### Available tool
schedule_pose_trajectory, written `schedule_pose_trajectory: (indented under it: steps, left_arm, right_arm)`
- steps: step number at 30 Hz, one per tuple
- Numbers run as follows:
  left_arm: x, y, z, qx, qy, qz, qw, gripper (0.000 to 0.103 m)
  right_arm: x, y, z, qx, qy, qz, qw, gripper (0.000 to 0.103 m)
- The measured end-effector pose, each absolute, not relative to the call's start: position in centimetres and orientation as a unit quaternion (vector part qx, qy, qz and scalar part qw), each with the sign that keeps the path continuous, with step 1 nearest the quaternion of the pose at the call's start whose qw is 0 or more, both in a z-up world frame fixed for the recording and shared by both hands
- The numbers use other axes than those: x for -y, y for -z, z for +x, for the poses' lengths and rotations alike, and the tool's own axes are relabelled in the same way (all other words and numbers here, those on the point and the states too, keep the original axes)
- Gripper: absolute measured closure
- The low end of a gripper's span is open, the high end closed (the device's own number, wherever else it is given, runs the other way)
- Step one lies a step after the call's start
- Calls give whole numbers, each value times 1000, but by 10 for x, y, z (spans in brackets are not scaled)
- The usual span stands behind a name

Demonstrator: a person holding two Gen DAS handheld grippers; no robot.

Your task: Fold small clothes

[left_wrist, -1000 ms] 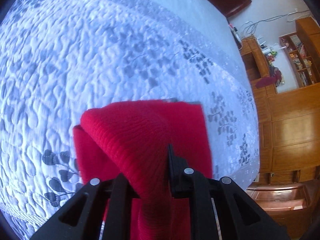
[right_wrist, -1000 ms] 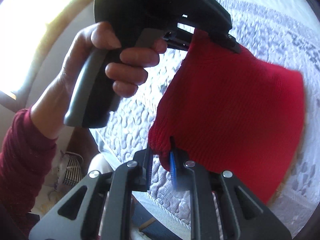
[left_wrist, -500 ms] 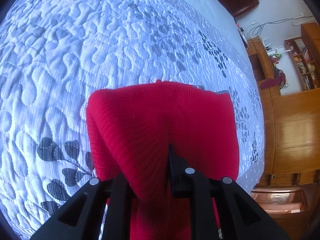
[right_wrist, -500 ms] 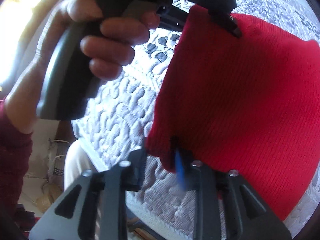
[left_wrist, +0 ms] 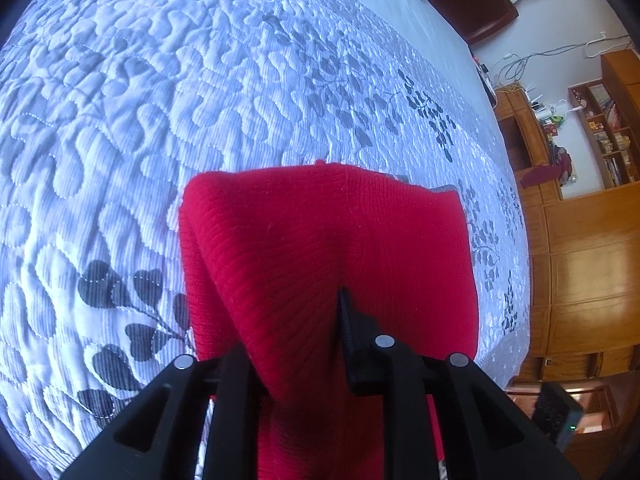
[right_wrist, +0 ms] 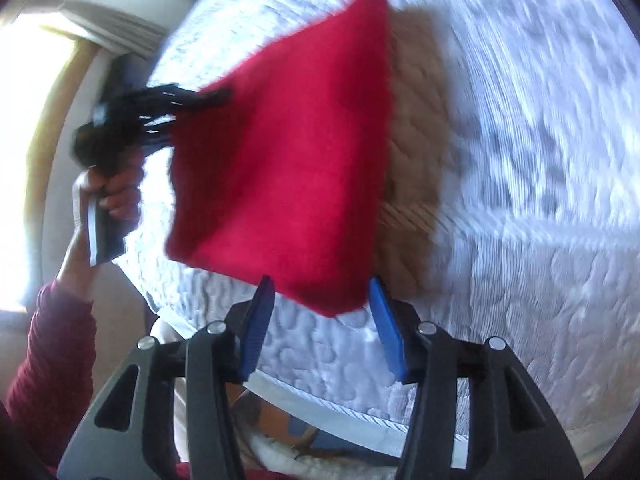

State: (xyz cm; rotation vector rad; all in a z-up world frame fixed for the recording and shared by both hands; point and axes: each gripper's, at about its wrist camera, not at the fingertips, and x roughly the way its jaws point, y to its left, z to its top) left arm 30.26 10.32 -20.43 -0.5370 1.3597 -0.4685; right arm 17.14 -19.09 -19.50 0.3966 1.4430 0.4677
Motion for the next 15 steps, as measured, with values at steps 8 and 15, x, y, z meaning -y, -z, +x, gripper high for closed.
schedule_pose_trajectory:
  steps: [8, 15]
  left_arm:
    - [-97, 192, 292, -609, 210, -223, 731, 85]
    - [-95, 200, 291, -609, 199, -217, 736, 77]
  right_arm:
    - [199, 198, 174, -661, -226, 195, 688, 88]
    - [208, 224, 170, -690, -199, 144, 681, 103]
